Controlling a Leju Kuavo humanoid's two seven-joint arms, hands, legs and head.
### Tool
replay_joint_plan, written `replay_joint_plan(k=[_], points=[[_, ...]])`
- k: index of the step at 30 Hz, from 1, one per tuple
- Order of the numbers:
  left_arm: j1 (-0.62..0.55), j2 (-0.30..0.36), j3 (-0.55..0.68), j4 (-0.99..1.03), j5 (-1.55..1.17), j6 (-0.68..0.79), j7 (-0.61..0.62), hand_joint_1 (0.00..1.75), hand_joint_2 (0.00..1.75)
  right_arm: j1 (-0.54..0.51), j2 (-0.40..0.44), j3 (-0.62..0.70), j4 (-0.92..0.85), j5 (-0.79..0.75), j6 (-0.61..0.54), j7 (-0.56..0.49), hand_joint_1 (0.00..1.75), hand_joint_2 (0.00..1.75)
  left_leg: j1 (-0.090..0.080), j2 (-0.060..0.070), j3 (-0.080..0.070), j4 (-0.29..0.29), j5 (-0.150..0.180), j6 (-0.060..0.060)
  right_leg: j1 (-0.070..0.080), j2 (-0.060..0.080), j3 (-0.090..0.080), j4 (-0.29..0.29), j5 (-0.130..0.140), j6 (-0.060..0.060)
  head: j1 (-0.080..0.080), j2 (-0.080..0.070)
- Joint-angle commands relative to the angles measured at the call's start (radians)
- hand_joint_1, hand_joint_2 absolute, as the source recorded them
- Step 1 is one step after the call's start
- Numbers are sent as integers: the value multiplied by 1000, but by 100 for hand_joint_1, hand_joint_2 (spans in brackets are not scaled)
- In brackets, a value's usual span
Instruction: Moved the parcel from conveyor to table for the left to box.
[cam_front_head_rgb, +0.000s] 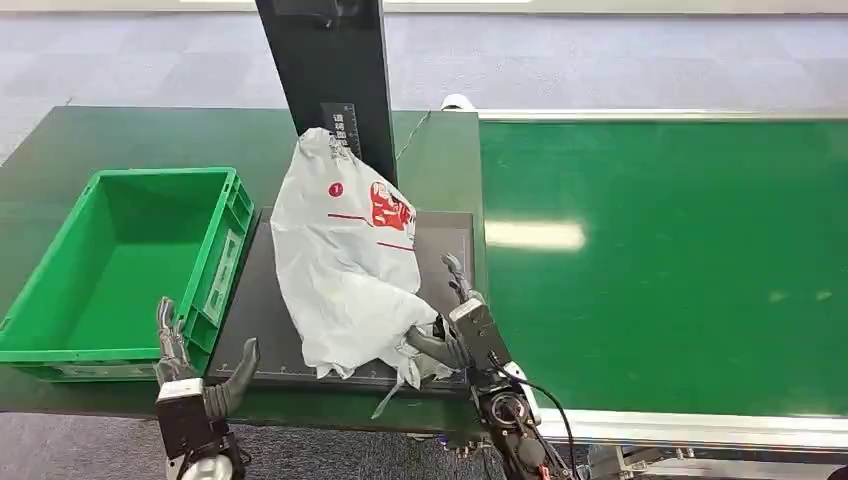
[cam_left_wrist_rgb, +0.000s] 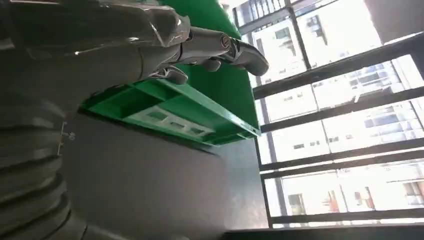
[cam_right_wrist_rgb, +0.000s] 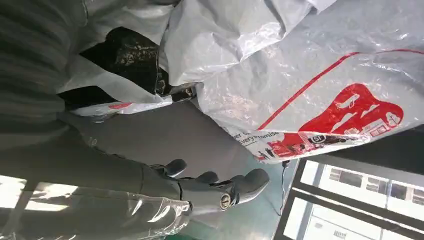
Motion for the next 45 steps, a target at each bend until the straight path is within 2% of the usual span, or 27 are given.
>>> replay_joint_plan(k=[1,3,4,5,7,10,24,26,31,45], points=[[-25,-1,49,11,-135,281,6,0,175,4,-21,-62,-1,-6,19,-15,0,175,0,-1,0,-1,0,0,0,-2,1,-1,0,0,0,0],[-26,-18,90,-22,-184,375,-3,0,175,2,-17,-72,-1,-2,9,-22,0,175,0,-1,1,-1,0,0,0,-2,1,-1,0,0,0,0],[-24,-24,99,-34,-193,375,-3,0,175,2,-16,-74,-1,-3,11,-22,0,175,0,-1,0,0,0,0,0,-1,1,-1,0,0,0,0],[-6,-62,155,-137,-247,375,-3,0,175,5,-12,-82,-18,-7,13,-32,0,175,0,-1,1,-1,0,0,0,-1,1,-1,0,0,0,0],[14,-70,147,-199,-256,375,-3,0,175,28,-9,-86,-75,-30,36,-78,0,175,1,1,-2,1,-1,0,1,0,-1,0,0,0,0,0],[10,-62,124,-185,-253,375,-3,0,175,61,-12,-89,-153,-77,105,-116,0,175,0,-1,-1,0,0,0,0,-1,0,0,0,0,0,0],[13,-63,136,-196,-252,375,-3,0,175,60,-12,-96,-163,-94,121,-137,0,175,0,0,0,-1,0,0,0,0,1,-1,0,0,0,0],[22,-61,136,-219,-243,375,-3,0,175,84,-11,-106,-235,-131,155,-170,0,175,0,0,0,-1,0,0,0,0,1,-1,0,0,0,0],[23,-54,102,-236,-228,375,-3,0,175,180,-17,-123,-471,-211,205,-170,0,175,0,-2,-1,0,0,0,0,-2,0,0,-1,0,0,0],[23,-54,102,-236,-228,375,-3,0,175,180,-17,-123,-471,-211,205,-170,0,175,0,0,1,-1,0,0,0,-1,1,-1,0,0,0,0]])
